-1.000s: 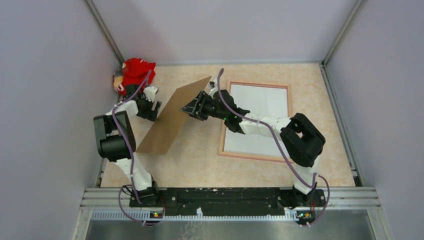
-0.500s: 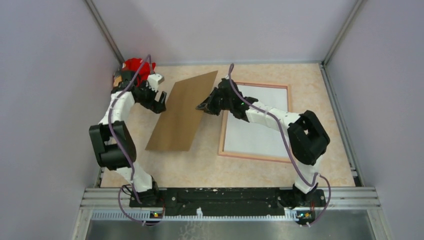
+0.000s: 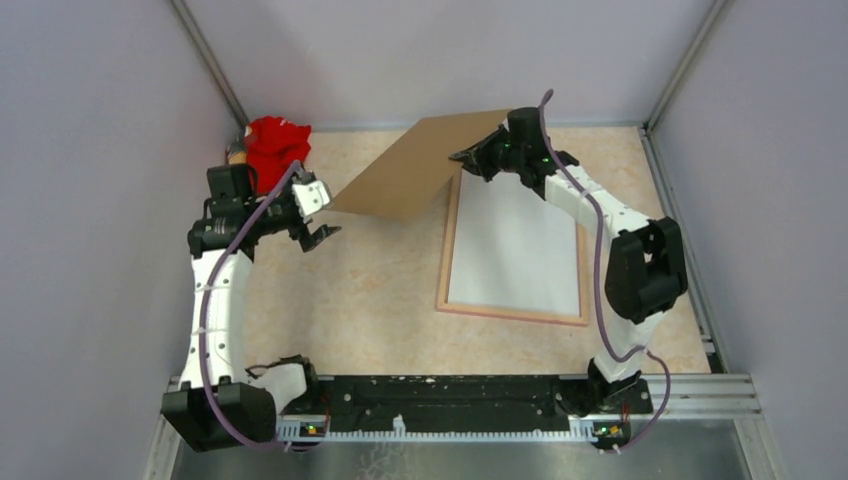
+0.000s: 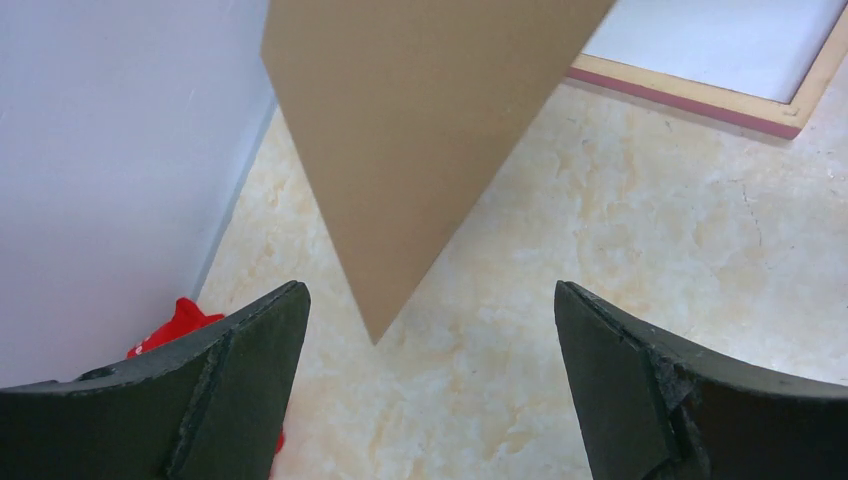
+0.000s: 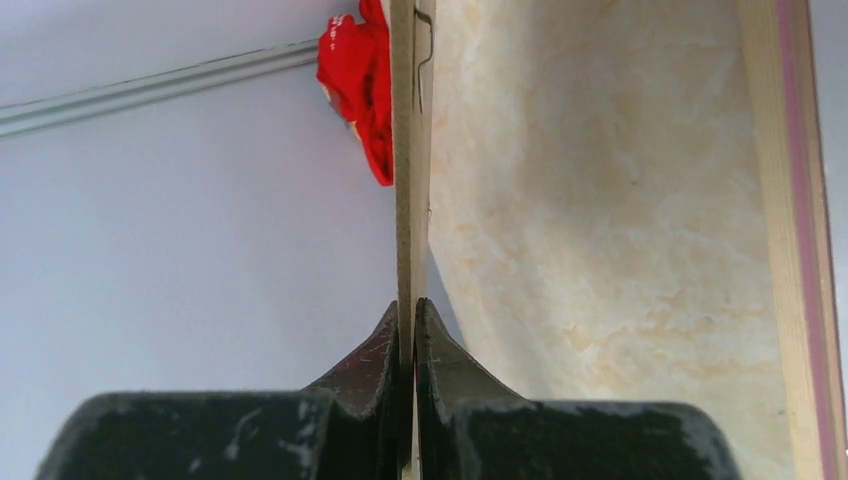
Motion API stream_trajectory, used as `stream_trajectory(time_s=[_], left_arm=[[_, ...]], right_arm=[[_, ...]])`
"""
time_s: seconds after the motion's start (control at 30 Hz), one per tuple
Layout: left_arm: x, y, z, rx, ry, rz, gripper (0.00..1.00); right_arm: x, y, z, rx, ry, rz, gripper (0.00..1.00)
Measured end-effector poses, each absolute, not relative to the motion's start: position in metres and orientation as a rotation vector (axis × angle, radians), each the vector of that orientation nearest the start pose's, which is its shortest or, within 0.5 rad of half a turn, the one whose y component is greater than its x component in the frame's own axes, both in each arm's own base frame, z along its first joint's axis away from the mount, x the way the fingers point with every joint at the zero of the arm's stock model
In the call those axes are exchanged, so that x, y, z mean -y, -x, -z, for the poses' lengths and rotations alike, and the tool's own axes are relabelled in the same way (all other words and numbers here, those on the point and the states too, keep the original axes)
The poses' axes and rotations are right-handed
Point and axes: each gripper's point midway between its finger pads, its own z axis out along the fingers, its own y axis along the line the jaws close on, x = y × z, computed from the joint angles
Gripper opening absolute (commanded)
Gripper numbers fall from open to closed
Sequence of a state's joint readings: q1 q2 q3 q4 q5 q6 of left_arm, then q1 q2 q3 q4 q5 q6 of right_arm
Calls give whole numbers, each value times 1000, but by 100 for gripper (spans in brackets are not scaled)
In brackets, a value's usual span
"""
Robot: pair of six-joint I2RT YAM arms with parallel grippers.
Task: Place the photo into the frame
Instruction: Turn over the photo frame item at the center of the board.
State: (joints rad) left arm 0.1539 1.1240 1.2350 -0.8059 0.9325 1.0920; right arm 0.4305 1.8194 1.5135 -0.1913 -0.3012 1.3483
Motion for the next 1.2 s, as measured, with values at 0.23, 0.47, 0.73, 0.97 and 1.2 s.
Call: stream_trajectory(time_s=[0.23, 0.47, 0.73, 0.97, 1.2], left_arm=[[88, -286, -243, -1458, -1376, 215, 94], [94, -294, -253, -1292, -1385, 14, 84], [96, -306, -287, -1115, -1350, -137, 82], [101, -303, -287, -1067, -1383, -163, 48], [99, -304, -288, -1039, -1407, -204, 0]], right_arm=[[-305, -431, -274, -2173, -844, -1428, 0], [-306, -418, -299, -2125, -847, -1525, 0], [-316, -405, -304, -2159, -815, -1571, 0], [-324, -394, -299, -2195, -803, -1583, 0], [-327, -391, -302, -2198, -783, -1594, 6]])
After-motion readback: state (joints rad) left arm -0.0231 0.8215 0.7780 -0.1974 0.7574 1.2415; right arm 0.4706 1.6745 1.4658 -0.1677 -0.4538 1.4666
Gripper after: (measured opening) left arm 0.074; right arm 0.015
